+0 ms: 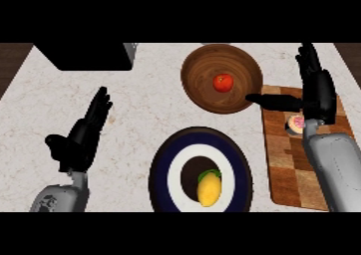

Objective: Pick the tomato from the plate and place it in the bowl

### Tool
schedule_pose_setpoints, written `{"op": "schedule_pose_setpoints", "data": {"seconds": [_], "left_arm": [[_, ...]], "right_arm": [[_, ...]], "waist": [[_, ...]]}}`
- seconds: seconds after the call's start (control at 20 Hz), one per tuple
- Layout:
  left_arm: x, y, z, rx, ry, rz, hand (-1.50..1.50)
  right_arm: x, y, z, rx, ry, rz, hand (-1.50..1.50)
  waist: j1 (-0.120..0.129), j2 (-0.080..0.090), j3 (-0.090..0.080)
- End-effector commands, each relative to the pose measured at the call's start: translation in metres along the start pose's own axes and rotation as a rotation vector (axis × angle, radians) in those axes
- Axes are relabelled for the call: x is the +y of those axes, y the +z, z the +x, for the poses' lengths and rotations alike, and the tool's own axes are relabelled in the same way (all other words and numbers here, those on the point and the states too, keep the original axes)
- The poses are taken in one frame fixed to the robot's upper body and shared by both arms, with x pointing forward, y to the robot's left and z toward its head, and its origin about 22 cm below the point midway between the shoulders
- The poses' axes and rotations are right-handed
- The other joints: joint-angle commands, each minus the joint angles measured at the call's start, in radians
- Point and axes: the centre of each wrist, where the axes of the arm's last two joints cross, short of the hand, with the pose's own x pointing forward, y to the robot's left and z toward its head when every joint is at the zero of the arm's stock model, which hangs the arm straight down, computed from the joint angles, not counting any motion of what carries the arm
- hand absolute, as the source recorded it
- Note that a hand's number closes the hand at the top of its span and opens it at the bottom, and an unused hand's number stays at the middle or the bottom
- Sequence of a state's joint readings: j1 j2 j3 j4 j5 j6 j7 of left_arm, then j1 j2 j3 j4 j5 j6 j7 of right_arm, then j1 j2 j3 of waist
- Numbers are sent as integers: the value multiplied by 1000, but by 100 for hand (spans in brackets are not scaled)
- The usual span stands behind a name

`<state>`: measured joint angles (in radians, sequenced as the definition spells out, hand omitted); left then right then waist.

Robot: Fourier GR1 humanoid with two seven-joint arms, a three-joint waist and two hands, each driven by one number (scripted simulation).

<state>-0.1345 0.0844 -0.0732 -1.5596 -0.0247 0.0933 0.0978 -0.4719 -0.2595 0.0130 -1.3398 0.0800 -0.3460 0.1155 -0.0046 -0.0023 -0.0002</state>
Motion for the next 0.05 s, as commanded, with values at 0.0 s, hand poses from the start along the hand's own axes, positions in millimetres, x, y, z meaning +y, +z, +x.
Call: {"op": "schedule_pose_setpoints", "data": {"seconds": [0.0], "left_arm": [[3, 6, 15, 8, -8, 3, 0]], "right_arm": [[3, 20, 10, 0, -1, -11, -150]], "waist": [[5, 1, 0]]}}
